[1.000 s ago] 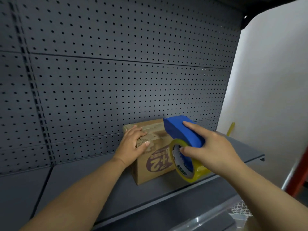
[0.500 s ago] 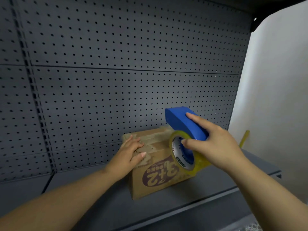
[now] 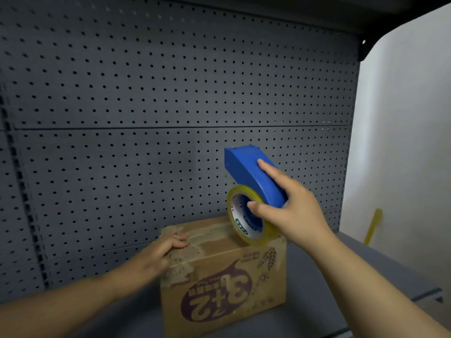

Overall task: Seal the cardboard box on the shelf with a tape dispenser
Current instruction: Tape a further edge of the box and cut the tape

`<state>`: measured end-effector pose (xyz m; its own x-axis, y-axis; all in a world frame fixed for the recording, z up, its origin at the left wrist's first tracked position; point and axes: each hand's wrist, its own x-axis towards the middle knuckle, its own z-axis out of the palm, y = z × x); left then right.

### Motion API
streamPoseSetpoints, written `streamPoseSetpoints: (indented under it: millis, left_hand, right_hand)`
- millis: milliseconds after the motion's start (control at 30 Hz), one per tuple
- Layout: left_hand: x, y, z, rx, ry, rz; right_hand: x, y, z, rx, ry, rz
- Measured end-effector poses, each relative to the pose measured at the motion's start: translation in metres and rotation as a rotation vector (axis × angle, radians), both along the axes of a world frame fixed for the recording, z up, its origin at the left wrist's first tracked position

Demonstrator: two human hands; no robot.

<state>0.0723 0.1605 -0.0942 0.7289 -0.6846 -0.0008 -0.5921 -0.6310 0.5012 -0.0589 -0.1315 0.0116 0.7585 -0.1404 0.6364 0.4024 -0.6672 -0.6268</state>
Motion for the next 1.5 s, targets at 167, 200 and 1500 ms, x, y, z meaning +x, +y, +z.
streamPoseSetpoints:
  millis: [167,200,1500]
  left_hand:
    - [-0.009,-0.056,0.082,-0.434,0.021,0.282]
    - [-0.014,-0.073,0.100,-0.540,0.096,0.297]
    - [0.027,-0.310,0.213,-0.885,0.033,0.506]
  right_hand:
    - [0.016,-0.015,0.002,-0.035,-0.007,0.040]
    - [0.019,-0.018,0.003,-0.032,-0.014,0.055]
    - [0.053,-0.122,0.010,-0.044,0.154,0.002]
